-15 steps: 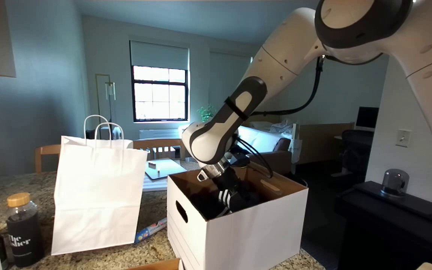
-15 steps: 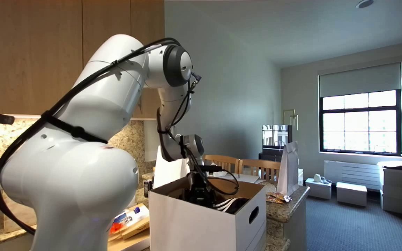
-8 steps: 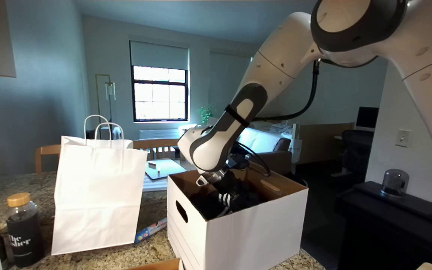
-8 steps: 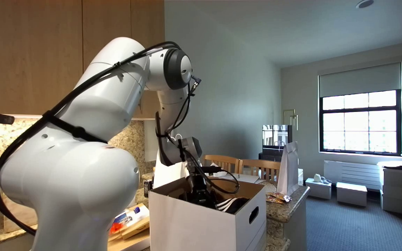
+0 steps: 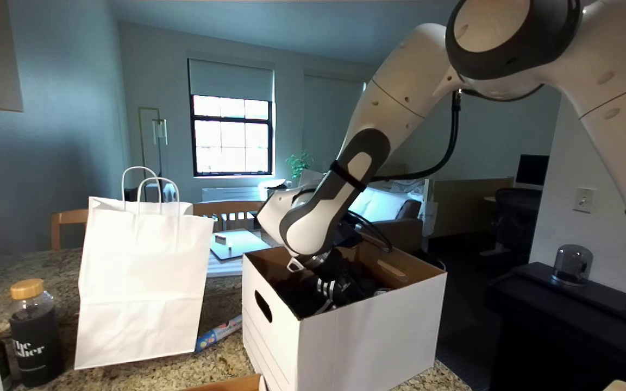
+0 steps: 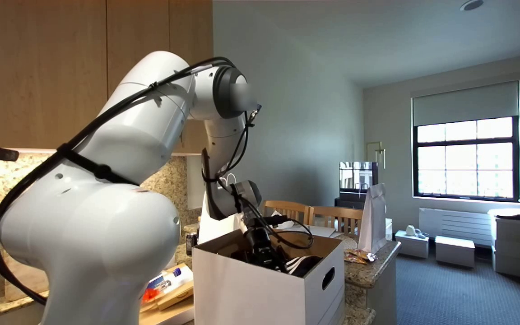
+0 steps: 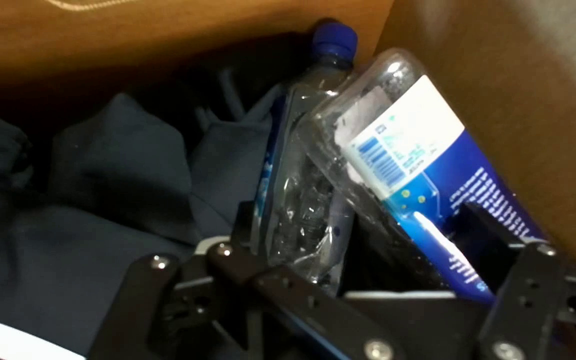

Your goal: Remove three empty water bottles from the white storage box

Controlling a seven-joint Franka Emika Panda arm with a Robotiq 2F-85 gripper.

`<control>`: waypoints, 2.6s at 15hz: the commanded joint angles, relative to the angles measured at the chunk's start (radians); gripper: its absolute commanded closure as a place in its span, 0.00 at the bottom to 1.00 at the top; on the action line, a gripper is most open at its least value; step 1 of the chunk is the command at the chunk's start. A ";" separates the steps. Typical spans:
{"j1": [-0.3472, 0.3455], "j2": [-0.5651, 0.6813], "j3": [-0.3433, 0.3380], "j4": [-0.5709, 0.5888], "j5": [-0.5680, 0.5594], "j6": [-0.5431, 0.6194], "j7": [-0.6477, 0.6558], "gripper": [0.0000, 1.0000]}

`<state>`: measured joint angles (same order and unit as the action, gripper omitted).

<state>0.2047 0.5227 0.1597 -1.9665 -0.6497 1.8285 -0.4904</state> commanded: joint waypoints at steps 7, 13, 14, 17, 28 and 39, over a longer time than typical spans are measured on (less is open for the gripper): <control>0.001 0.001 -0.016 -0.022 -0.107 -0.016 0.123 0.00; 0.003 -0.044 -0.013 -0.075 -0.109 -0.001 0.189 0.00; 0.004 -0.049 -0.014 -0.079 -0.109 -0.005 0.202 0.00; 0.008 -0.066 -0.013 -0.089 -0.110 -0.019 0.231 0.00; -0.007 -0.085 -0.010 -0.072 -0.078 -0.025 0.225 0.00; -0.016 -0.175 -0.029 -0.072 -0.079 -0.034 0.262 0.00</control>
<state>0.1990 0.3940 0.1310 -2.0092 -0.7247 1.8120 -0.2731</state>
